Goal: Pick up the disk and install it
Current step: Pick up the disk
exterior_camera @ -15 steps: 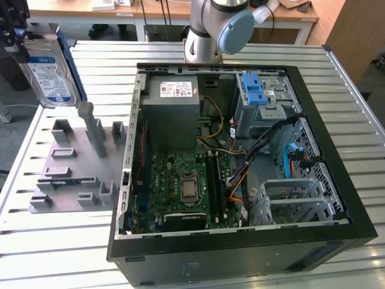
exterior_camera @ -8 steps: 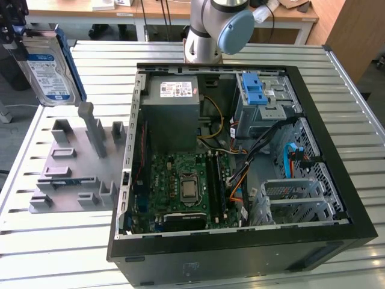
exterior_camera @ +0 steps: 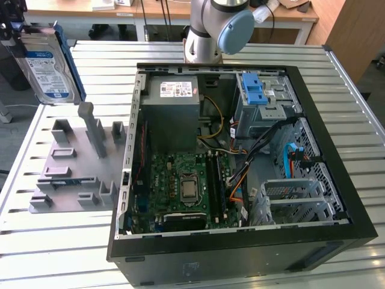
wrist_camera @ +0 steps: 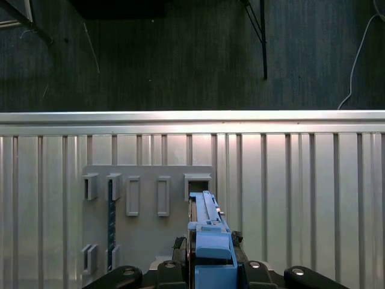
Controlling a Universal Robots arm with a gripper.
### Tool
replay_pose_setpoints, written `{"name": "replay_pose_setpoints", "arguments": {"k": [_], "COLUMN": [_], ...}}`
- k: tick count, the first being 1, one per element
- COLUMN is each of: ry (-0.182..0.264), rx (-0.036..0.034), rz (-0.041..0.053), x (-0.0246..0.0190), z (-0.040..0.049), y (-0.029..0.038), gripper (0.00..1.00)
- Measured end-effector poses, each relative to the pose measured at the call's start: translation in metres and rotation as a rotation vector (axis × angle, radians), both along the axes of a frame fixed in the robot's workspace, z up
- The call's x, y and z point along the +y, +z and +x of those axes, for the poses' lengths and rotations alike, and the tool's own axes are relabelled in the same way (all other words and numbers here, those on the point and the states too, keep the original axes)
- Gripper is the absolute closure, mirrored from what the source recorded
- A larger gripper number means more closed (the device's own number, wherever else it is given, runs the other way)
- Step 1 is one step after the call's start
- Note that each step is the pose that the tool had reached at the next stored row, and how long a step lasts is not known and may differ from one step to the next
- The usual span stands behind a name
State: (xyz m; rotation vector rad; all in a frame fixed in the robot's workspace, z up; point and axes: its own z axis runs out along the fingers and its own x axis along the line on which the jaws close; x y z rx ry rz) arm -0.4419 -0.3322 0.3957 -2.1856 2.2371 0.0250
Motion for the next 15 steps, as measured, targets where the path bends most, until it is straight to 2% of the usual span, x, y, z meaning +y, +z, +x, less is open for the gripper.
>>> {"name": "replay_pose_setpoints", "arguments": {"k": [15], "ry": [0.000], "rx": [0.0000], "rz": [0.0000], "x": [0.0000], "z": [0.0000], "y": [0.0123], "gripper": [0.64]}}
